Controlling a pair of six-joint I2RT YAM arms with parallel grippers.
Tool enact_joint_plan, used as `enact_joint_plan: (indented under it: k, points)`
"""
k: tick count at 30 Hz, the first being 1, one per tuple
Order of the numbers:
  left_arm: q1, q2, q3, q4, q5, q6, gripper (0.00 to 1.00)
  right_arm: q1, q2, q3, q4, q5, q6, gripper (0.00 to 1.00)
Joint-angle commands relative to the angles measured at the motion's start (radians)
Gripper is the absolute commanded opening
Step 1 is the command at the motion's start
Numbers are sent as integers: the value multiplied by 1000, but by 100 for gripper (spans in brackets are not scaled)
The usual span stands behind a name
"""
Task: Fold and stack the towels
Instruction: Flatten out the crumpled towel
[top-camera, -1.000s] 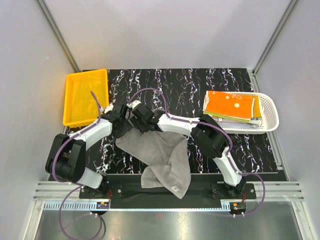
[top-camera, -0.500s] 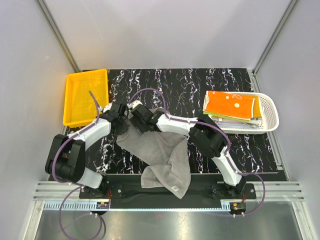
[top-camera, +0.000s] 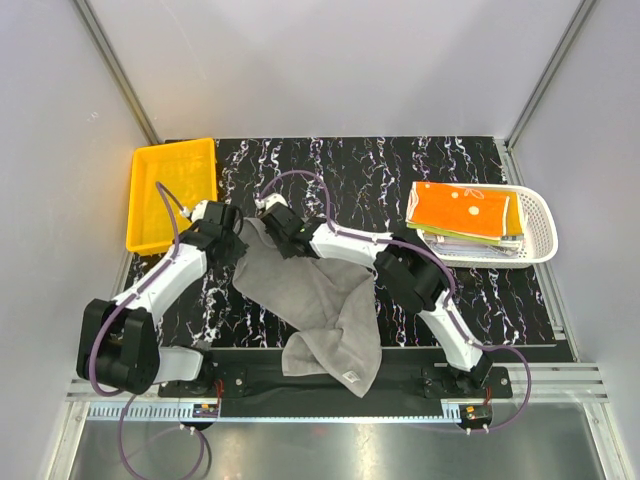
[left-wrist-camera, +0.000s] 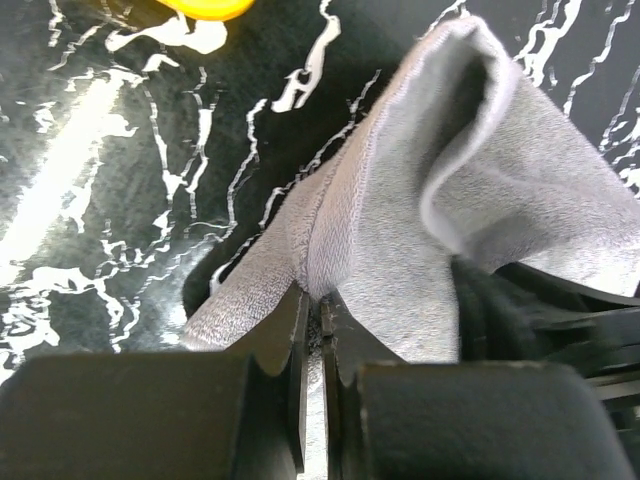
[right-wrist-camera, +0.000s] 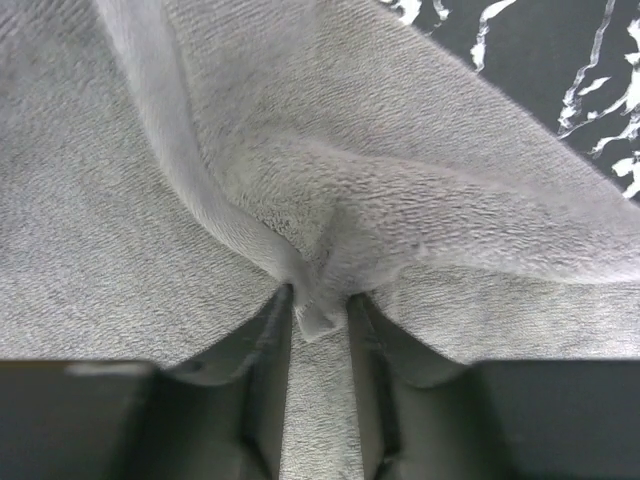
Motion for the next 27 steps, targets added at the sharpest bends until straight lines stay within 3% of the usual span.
enact_joint_plan:
  k: [1,3,5,15,20,27]
  points:
    - [10,-37,41,-11,8,37,0,-23,-3,56,-20,38,35,31]
    - [10,-40,67,-17,11,59,0,-34,-19,67,-35,33,47,18]
    - [12,-42,93,-39,6,77,0,-40,-48,81,-66,36,50,14]
    - [10,-73,329,-148,-56,233,0,-87,-243,133,-217,35,52,10]
    - [16,-21,563,-204,-89,312,0,-138,-348,194,-303,58,59,0]
    - [15,65,854,-237,57,439,0,-189,-467,312,-424,145,12,0]
